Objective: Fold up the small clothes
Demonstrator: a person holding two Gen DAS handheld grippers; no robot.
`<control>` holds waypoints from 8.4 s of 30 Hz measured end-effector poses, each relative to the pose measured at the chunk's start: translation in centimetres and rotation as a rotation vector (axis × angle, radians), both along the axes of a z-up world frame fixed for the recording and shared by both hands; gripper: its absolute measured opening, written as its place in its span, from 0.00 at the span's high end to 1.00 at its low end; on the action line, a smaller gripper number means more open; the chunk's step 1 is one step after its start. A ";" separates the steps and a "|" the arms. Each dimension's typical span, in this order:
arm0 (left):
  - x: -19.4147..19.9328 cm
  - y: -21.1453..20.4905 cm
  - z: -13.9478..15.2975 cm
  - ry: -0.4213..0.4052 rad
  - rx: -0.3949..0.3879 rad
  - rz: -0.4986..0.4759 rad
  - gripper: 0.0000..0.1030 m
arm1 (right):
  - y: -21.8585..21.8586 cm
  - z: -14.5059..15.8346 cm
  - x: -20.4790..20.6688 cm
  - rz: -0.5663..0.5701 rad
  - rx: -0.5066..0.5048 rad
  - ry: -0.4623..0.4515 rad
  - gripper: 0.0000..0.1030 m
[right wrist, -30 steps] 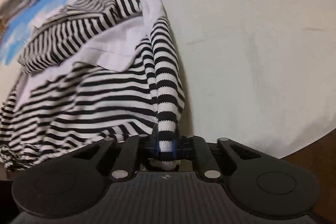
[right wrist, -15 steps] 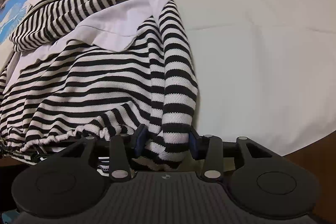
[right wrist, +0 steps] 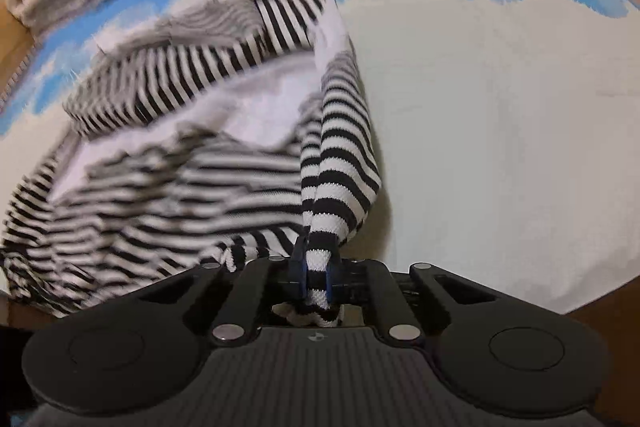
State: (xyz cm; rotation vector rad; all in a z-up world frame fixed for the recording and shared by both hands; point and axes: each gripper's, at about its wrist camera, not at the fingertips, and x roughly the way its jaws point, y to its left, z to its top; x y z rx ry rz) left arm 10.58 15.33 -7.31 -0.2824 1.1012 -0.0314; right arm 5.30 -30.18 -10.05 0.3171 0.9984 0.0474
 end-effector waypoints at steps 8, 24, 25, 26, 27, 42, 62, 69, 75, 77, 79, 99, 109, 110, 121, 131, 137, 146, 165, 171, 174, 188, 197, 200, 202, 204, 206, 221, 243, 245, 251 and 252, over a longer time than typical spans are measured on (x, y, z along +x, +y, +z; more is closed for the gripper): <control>-1.5 1.4 4.3 -0.149 -0.113 -0.006 0.92 | -2.7 5.2 -2.7 -0.070 0.156 -0.159 0.94; -6.7 5.0 12.4 -0.203 -0.301 -0.122 0.92 | -7.6 13.4 -9.2 0.009 0.361 -0.332 0.95; -5.6 5.0 12.3 -0.197 -0.311 -0.126 0.92 | -7.8 13.1 -8.3 -0.002 0.374 -0.316 0.95; -4.3 4.9 11.9 -0.188 -0.314 -0.133 0.92 | -8.0 12.7 -6.9 -0.017 0.382 -0.296 0.95; -2.5 5.0 11.1 -0.167 -0.316 -0.118 0.92 | -7.8 12.2 -5.7 -0.029 0.378 -0.285 0.95; 16.3 5.8 -1.1 0.067 -0.347 0.047 0.77 | -6.4 -1.7 16.5 -0.192 0.289 -0.010 0.86; 13.2 4.5 1.0 -0.082 -0.018 -0.162 0.23 | -6.5 -1.0 14.6 0.099 -0.075 -0.118 0.47; 14.3 -0.3 -0.3 -0.128 0.213 -0.314 0.22 | -3.8 -2.0 16.4 0.211 -0.224 -0.128 0.47; 16.5 -2.0 -1.1 -0.173 0.252 -0.337 0.21 | -2.2 -1.8 17.8 0.232 -0.317 -0.206 0.48; 17.2 -2.3 -1.4 -0.187 0.259 -0.349 0.21 | -1.8 -2.0 18.4 0.248 -0.323 -0.214 0.50; 17.6 -2.3 -1.5 -0.186 0.254 -0.362 0.31 | -1.4 -2.2 18.9 0.277 -0.318 -0.219 0.60; 25.2 0.8 -3.0 -0.192 0.200 -0.051 0.95 | -1.8 -2.5 26.9 0.024 -0.150 -0.214 0.97; 26.2 1.1 -5.3 -0.054 0.188 -0.089 0.80 | -0.5 -5.2 28.2 0.034 -0.191 -0.069 0.92; 25.9 1.1 -5.0 -0.046 0.196 -0.088 0.77 | -0.7 -4.8 27.8 0.021 -0.182 -0.069 0.87; 15.4 4.3 3.1 -0.043 0.114 -0.023 0.52 | -5.7 2.2 17.4 -0.046 0.025 -0.089 0.54; 9.2 6.5 0.2 0.067 0.043 0.040 0.54 | -6.1 -0.8 9.9 -0.062 0.033 0.022 0.48; 9.5 5.9 -0.3 0.092 0.040 -0.002 0.53 | -4.2 -2.2 9.6 0.052 -0.029 0.069 0.49; 10.4 5.4 -2.2 0.133 0.074 -0.060 0.52 | -2.7 -3.6 10.6 0.111 -0.069 0.120 0.53; 8.9 10.1 -1.4 0.083 0.002 -0.035 0.99 | -8.1 -2.9 7.9 0.046 -0.006 0.150 0.97; 9.9 7.1 -0.5 0.012 -0.030 -0.099 0.68 | -7.7 -2.1 8.4 0.005 -0.015 0.116 0.95; 10.9 5.6 -1.5 0.055 0.002 -0.105 0.56 | -7.8 -1.9 8.4 -0.019 0.006 0.095 0.76; 9.9 6.1 -1.1 -0.007 0.019 -0.152 0.98 | -7.6 -2.0 9.1 0.017 0.105 0.036 0.93; 9.4 6.7 -3.1 0.103 0.159 -0.161 0.98 | -7.6 -3.3 9.2 -0.010 -0.025 0.142 1.00; 9.7 6.2 -1.1 -0.002 0.138 -0.117 0.91 | -7.7 -1.5 9.2 -0.083 -0.094 0.040 0.99; 10.0 5.4 0.0 -0.061 0.114 -0.104 0.88 | -7.8 -0.6 9.0 -0.130 -0.107 -0.009 0.95; 10.5 3.6 0.5 -0.101 0.085 -0.135 0.88 | -7.5 0.3 9.0 -0.119 -0.063 -0.072 0.91; 10.6 1.8 0.6 -0.115 0.054 -0.200 0.88 | -6.4 1.0 9.1 -0.047 0.011 -0.133 0.90; 14.4 -5.2 -4.2 0.033 0.229 -0.265 0.51 | 3.9 -3.0 14.7 0.274 -0.148 0.048 0.55; 8.3 0.5 1.2 -0.144 0.307 -0.082 0.46 | -1.2 0.2 8.9 0.025 -0.244 -0.022 0.44; 7.2 0.9 2.1 -0.182 0.295 -0.061 0.44 | -1.6 0.7 7.8 0.003 -0.232 -0.040 0.44; 4.4 1.5 4.6 -0.286 0.261 -0.022 0.40 | -1.9 2.3 5.5 -0.037 -0.216 -0.106 0.44; 4.0 1.7 4.9 -0.287 0.254 -0.014 0.40 | -2.0 2.7 5.2 -0.045 -0.211 -0.120 0.44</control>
